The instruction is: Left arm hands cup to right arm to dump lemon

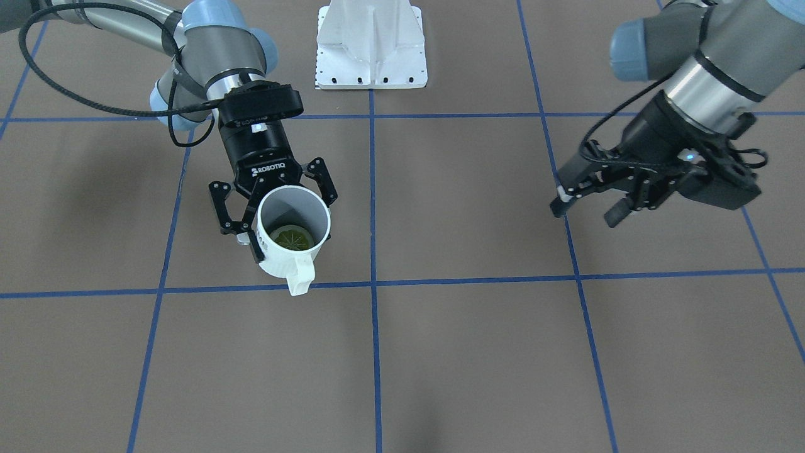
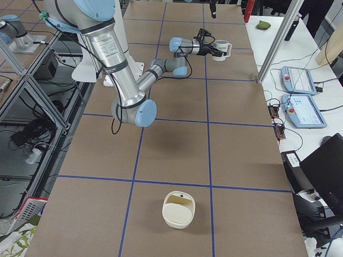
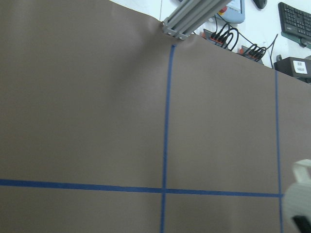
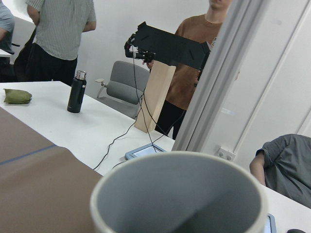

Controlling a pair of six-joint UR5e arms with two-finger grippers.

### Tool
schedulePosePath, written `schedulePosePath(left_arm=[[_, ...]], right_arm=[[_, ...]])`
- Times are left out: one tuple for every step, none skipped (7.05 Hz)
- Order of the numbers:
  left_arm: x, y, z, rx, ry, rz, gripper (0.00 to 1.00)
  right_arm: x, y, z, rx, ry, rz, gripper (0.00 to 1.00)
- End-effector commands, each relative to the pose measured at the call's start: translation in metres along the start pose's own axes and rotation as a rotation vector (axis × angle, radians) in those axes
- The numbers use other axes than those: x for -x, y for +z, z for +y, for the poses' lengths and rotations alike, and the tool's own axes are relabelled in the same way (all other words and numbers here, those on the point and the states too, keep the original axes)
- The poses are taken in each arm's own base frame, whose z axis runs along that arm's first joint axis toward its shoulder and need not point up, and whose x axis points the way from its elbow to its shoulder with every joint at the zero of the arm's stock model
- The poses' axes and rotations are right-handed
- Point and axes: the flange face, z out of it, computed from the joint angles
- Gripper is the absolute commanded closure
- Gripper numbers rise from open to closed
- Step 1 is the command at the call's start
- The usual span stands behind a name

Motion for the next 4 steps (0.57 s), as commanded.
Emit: schedulePosePath(left_arm=[[0.104, -0.026, -0.004, 0.024, 0.193, -0.137, 0.00], [0.126, -0.038, -0.011, 0.070, 0.252, -0.194, 0.00], [0.132, -0.037, -0.010, 0.083, 0.270, -0.204, 0.00], [0.133, -0.037, -0.010, 0.085, 0.271, -0.206, 0.00]], right_arm=[[-0.056, 0.005, 0.007, 0.055, 0.078, -0.001, 0.45], [-0.092, -0.012, 0.003, 0.056, 0.096, 0.005, 0.45], [-0.115, -0.036, 0.002, 0.059, 0.142, -0.005, 0.48], [-0.141, -0.073, 0.016, 0.075, 0.171, 0.009, 0.52]])
